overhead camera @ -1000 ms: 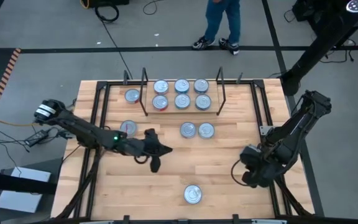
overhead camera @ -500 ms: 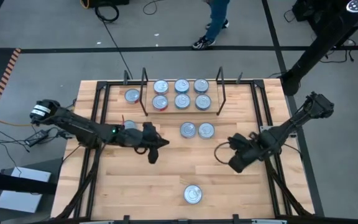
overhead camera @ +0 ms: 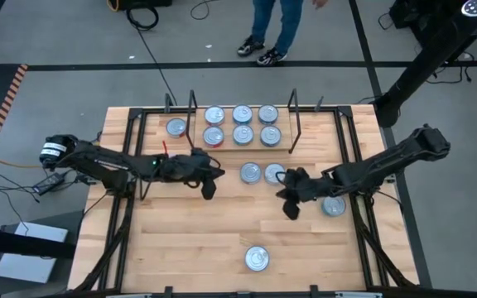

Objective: Stack canned seafood by type on shelf
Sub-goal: Stack the light blue tuna can on top of the other light blue tuna can on the shelf

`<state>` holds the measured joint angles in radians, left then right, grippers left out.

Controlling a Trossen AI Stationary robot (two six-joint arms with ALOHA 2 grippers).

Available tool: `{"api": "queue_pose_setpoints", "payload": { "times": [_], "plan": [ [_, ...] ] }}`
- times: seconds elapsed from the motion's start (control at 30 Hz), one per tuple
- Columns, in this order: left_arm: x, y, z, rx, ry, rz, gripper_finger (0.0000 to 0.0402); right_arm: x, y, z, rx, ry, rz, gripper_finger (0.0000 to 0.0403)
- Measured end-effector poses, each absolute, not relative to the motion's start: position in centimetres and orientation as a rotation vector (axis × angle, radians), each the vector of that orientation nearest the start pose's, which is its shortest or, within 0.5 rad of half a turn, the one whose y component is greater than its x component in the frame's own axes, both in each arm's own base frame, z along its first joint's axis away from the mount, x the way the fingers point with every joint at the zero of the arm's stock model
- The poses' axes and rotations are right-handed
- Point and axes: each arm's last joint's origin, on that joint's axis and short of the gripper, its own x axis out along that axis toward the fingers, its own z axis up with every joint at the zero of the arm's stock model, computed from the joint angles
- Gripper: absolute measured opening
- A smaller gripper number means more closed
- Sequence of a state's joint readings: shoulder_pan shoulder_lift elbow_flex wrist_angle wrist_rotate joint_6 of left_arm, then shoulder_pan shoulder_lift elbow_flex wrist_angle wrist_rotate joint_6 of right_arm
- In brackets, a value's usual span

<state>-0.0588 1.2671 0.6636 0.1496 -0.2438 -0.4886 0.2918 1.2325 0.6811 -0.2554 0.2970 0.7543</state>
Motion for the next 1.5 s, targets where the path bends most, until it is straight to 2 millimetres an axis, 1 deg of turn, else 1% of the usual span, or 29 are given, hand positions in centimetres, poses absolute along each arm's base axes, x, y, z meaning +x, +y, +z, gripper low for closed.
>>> {"api": "queue_pose_setpoints", "payload": {
  "times": [0.07,0.17,0.27,0.37,0.47,0.53,0.67,0.8,0.9,1.1,1.2,1.27,1.4,1.5],
  "plan": [
    [26.4,-0.3,22.5,-0.369,0.393,0.273,0.0005,22.9,5.5,19.4,0.5,0.678,-0.415,0.0001],
    [26.4,0.7,22.6,-0.355,0.386,0.267,0.0005,23.1,4.4,18.3,0.513,0.638,-0.546,0.0001],
    [26.4,1.5,22.6,-0.361,0.394,0.24,0.0005,23.5,3.1,17.4,0.52,0.644,-0.63,0.0001],
    [26.4,2.1,22.4,-0.347,0.409,0.202,0.0005,24.0,1.7,16.3,0.491,0.689,-0.693,0.0001],
    [26.4,2.6,22.4,-0.344,0.406,0.217,0.0005,24.4,0.6,14.8,0.501,0.772,-0.711,0.0001],
    [26.4,2.8,22.4,-0.347,0.404,0.225,0.0005,24.5,0.3,14.1,0.535,0.828,-0.688,0.0001],
    [26.4,3.1,22.4,-0.354,0.402,0.235,0.0005,24.9,0.5,13.8,0.589,0.861,-0.629,0.0001],
    [26.4,3.1,22.5,-0.357,0.392,0.236,0.0005,24.6,1.6,14.4,0.672,0.888,-0.537,0.0001],
    [26.4,3.1,22.5,-0.357,0.392,0.236,0.0005,24.1,2.3,14.9,0.714,0.893,-0.511,0.0001],
    [26.4,3.1,22.6,-0.348,0.385,0.241,0.0005,23.7,3.5,16.7,0.673,0.835,-0.437,0.0007],
    [26.4,3.1,22.6,-0.343,0.385,0.242,0.0005,23.9,3.8,18.3,0.661,0.787,-0.394,0.0016],
    [26.4,3.1,22.6,-0.324,0.387,0.24,0.0005,23.9,3.8,19.0,0.653,0.78,-0.383,0.0025],
    [26.4,3.2,22.6,-0.321,0.387,0.24,0.0005,24.0,3.9,19.9,0.67,0.745,-0.375,0.0044],
    [26.4,3.2,22.6,-0.321,0.388,0.24,0.0005,24.1,3.9,20.0,0.674,0.746,-0.378,0.0065]
  ]
}}
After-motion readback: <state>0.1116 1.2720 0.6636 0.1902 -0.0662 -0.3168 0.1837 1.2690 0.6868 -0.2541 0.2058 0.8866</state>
